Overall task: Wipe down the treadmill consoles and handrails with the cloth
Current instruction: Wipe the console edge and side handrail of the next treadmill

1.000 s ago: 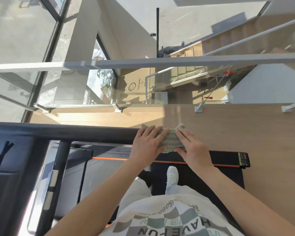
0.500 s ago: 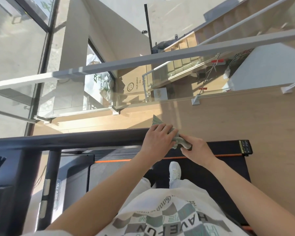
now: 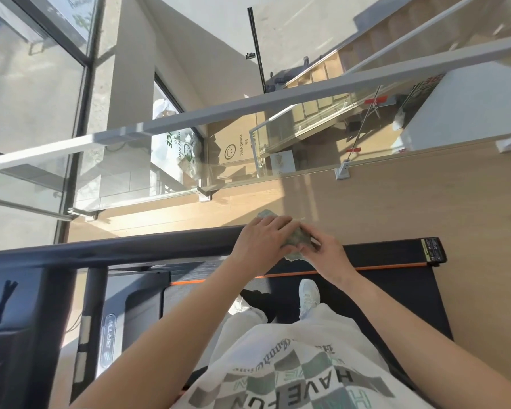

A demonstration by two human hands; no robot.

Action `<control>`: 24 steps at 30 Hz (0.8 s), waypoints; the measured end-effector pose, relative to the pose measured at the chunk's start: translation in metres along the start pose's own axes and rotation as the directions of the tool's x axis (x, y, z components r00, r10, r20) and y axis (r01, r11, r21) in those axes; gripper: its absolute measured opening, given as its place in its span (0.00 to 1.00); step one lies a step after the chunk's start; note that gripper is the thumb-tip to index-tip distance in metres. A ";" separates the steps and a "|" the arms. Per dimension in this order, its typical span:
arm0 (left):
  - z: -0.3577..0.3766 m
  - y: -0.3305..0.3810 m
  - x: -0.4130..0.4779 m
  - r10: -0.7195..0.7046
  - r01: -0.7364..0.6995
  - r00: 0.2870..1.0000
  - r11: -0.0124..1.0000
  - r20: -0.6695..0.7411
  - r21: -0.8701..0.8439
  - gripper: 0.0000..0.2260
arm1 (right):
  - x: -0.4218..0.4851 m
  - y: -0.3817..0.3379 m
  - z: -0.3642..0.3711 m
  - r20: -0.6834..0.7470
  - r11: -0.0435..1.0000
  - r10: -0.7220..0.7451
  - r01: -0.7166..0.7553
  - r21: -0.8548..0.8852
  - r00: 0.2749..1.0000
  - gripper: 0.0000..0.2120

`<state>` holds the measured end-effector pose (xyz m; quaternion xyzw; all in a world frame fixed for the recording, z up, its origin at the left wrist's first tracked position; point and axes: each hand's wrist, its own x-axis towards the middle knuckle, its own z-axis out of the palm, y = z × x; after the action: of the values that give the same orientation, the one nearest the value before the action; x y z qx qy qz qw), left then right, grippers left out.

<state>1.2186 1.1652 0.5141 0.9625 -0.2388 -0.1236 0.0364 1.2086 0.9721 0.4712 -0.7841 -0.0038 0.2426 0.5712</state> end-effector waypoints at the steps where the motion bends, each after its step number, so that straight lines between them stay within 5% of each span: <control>1: 0.002 -0.002 -0.005 -0.013 0.013 0.999 1.000 -0.043 -0.009 0.23 | 0.000 -0.003 0.000 0.010 1.000 0.001 -0.001 -0.003 1.000 0.26; 8: 0.014 -0.026 -0.051 -0.136 0.132 0.971 0.991 -0.198 -0.034 0.26 | 0.007 -0.028 0.021 0.073 0.959 -0.181 0.193 -0.207 0.981 0.26; 14: 0.019 -0.072 -0.098 -0.218 0.213 0.950 0.976 -0.225 -0.047 0.25 | 0.028 -0.064 0.065 0.184 0.719 -0.317 0.362 -0.593 0.930 0.24; 24: 0.021 -0.159 -0.169 -0.305 0.294 0.935 0.952 -0.181 -0.085 0.26 | 0.054 -0.121 0.165 0.359 0.643 -0.236 0.422 -0.639 0.903 0.26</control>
<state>1.1399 1.3849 0.5102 0.9936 -0.0811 -0.0408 0.0670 1.2253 1.1766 0.5219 -0.8914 -0.3089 0.2077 0.2585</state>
